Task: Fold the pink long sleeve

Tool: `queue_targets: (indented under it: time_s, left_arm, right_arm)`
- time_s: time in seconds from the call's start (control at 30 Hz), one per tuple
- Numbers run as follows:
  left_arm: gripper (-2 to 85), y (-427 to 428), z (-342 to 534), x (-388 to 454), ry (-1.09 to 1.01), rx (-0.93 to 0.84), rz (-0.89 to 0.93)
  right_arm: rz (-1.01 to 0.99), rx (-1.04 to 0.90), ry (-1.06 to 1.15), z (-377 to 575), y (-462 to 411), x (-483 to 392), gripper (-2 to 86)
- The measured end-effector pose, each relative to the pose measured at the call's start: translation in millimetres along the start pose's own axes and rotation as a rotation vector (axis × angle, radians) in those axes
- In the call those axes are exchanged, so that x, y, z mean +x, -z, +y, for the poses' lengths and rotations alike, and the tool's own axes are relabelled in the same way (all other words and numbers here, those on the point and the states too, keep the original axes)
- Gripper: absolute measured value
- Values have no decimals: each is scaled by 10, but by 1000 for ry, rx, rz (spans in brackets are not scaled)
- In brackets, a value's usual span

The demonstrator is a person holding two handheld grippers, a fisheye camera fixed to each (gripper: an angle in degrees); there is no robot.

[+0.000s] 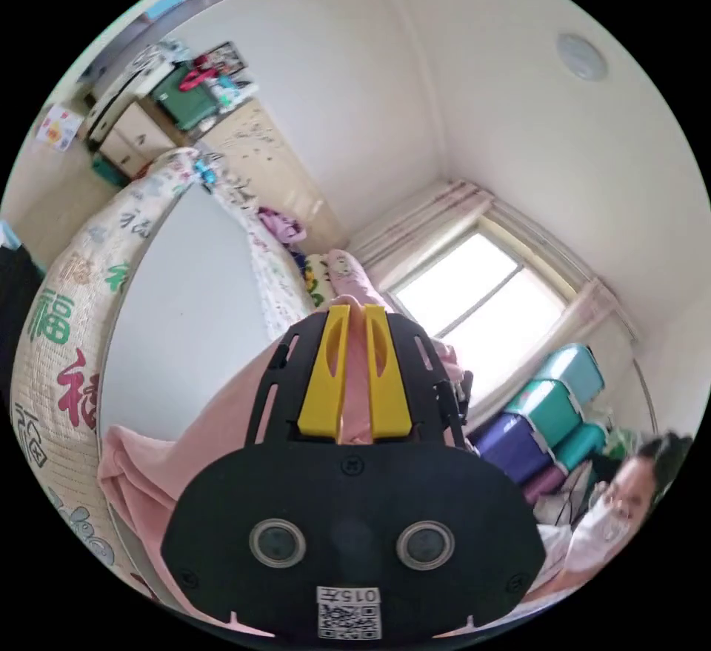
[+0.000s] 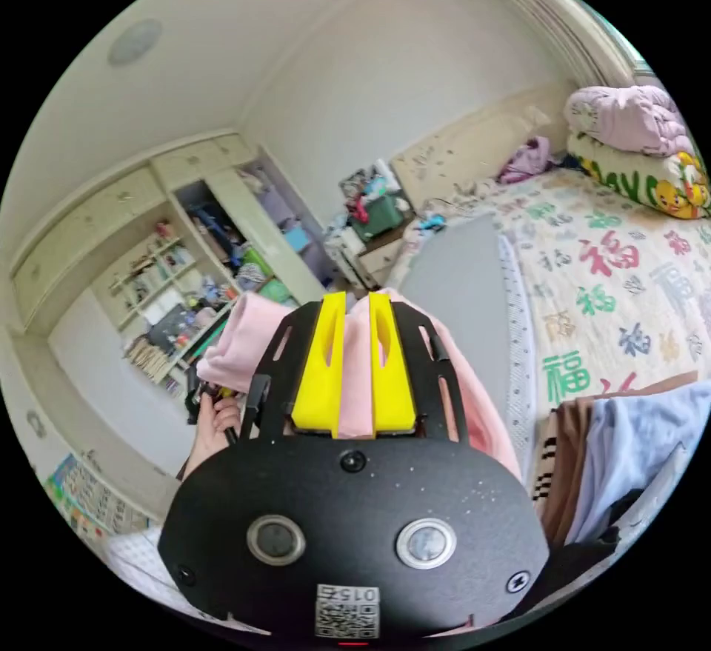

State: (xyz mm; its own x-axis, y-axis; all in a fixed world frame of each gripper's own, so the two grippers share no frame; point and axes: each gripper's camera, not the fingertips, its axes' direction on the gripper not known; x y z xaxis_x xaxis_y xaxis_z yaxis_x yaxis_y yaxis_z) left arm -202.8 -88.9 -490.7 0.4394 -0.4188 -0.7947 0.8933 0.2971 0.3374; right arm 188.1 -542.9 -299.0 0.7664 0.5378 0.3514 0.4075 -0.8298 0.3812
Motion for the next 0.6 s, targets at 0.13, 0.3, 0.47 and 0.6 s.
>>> queue_targets:
  time_s: [0.13,0.3,0.47,0.6]
  left_arm:
    - [77,-62,439,120,-226,-169,-82]
    - [103,572,1662,-223,-255,-327,-320]
    - [114,924,2538,-769,-44,-462,-441]
    - [126,563,2745,-863,-28,-589,-394]
  right_arm:
    - [-171,-114,245,686,31,-94,83]
    - [39,-291,354,3217,625,745,90]
    - [185,-285,60,4612,1152,1905,97]
    - [96,-254,-42,4967,1007,2251,99]
